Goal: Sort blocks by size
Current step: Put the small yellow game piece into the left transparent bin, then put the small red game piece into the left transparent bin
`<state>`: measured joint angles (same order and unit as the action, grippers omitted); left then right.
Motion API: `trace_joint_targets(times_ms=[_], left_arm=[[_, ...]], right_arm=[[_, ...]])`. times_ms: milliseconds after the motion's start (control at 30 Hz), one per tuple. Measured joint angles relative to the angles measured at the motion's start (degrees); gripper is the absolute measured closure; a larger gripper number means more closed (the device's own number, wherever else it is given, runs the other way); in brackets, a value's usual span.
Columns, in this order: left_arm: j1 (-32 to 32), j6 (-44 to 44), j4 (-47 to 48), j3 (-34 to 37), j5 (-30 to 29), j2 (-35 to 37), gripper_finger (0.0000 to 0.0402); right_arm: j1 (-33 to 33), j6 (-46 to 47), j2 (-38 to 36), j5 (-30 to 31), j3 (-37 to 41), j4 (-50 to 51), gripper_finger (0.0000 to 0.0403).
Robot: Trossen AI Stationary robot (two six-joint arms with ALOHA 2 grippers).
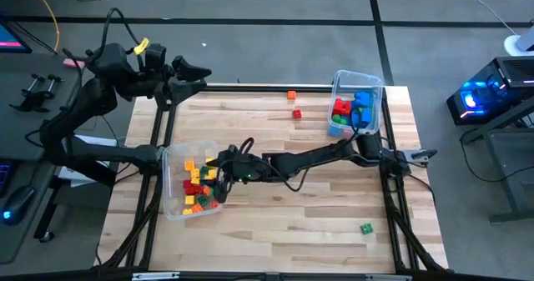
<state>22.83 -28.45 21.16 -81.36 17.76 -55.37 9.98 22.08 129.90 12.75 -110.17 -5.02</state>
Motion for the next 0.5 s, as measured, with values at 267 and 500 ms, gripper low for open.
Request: trace_joint_targets(times_ms=[267, 500], left_arm=[[0.0, 0.8, 0.1, 0.0, 0.0, -0.9, 0.0083], [0.1, 8.4, 4.5, 0.0, -2.2, -3.2, 0.0083]], right_arm=[[-1.1, -2.9, -6.4, -0.3, 0.0, 13.0, 0.0058], [-2.0, -7.1, -20.1, 14.0, 3.7, 47.0, 0.0065]])
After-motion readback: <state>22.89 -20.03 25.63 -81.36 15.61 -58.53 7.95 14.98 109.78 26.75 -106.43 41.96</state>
